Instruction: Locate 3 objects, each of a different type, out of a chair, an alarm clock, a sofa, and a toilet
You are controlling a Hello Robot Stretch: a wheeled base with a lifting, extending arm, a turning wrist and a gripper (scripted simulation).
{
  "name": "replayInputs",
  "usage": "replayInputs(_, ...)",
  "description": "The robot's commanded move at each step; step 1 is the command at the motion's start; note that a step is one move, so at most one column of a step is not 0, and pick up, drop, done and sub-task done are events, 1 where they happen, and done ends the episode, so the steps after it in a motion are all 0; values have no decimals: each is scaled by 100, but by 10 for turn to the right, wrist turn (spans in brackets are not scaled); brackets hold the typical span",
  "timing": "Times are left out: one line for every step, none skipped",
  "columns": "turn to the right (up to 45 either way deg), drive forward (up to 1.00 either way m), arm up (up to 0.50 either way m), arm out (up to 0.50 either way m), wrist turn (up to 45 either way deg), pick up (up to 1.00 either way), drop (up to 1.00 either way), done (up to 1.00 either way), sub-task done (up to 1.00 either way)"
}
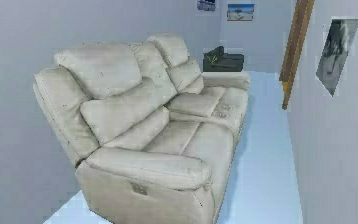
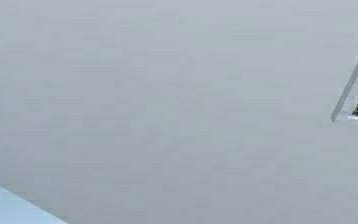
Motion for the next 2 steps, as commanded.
replayInputs(0, 0, 0, 0, 0, 0, 0, 0, 100)
replayInputs(360, 0, 0, 0, 0, 0, 0, 0, 0)
